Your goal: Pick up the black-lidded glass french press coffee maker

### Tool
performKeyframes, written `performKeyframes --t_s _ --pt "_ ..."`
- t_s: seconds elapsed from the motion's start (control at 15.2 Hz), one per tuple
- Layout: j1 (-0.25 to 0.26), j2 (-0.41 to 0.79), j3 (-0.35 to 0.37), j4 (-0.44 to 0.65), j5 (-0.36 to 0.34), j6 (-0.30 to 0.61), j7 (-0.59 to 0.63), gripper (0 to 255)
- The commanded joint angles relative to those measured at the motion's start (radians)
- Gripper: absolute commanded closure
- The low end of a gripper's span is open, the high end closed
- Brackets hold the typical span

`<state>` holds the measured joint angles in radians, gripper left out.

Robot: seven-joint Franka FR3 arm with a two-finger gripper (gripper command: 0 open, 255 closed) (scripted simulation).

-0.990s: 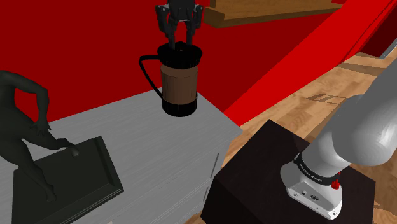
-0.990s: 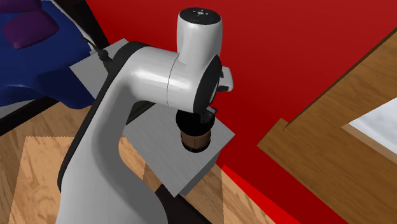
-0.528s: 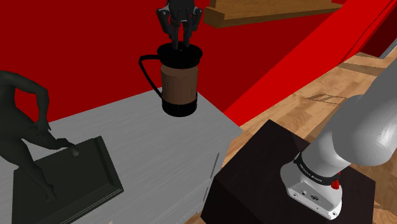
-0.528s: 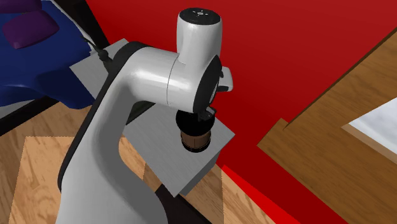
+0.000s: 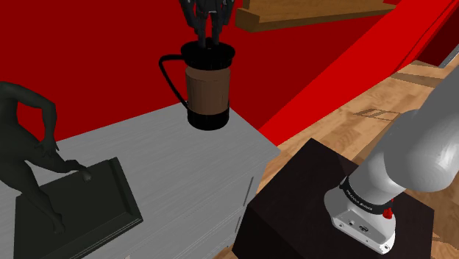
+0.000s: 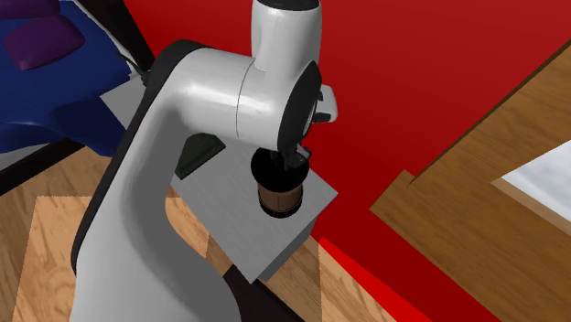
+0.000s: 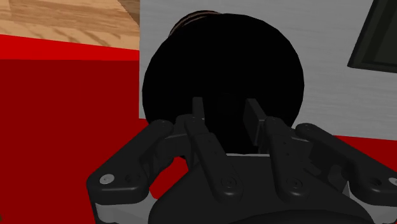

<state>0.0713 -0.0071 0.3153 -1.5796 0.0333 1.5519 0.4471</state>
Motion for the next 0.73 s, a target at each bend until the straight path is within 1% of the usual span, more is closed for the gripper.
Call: performKeyframes --t_s 0.0,0.53,0.66 --pt "0.000 0.006 0.000 0.038 -0.002 -0.029 0.001 255" --pt "0.007 0.054 0.006 0.208 -0.017 -0.152 0.014 255" --pt "0.007 0.055 0.006 0.211 -0.017 -0.155 0.015 255"
